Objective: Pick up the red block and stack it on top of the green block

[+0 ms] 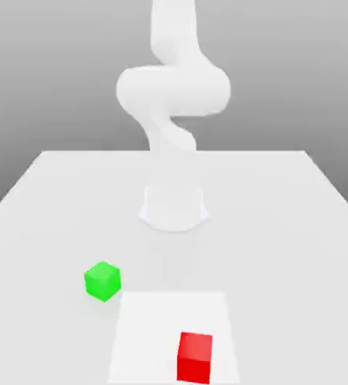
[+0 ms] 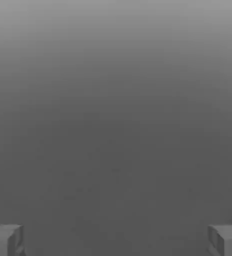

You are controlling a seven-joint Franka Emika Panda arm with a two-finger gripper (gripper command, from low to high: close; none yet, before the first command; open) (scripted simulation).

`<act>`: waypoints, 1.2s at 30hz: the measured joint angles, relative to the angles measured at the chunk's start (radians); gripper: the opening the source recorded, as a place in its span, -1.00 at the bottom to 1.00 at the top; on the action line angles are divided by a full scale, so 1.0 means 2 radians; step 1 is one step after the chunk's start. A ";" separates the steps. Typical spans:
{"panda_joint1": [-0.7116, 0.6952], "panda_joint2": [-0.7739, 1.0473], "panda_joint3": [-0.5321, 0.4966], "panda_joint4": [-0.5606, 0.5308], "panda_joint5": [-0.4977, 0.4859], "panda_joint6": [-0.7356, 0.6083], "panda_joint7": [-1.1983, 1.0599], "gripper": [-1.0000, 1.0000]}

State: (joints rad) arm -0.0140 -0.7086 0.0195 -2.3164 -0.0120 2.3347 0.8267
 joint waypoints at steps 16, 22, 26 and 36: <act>-0.025 0.294 0.040 -0.053 -0.037 0.111 0.084 0.00; -0.021 0.401 0.043 -0.072 -0.032 0.153 0.103 0.00; -0.019 0.472 0.045 -0.079 -0.027 0.190 0.109 0.00; -0.006 0.548 0.029 -0.068 -0.044 0.253 0.123 -1.00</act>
State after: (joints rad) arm -0.0257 0.3881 0.0780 -2.4532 -0.0993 2.8400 1.0723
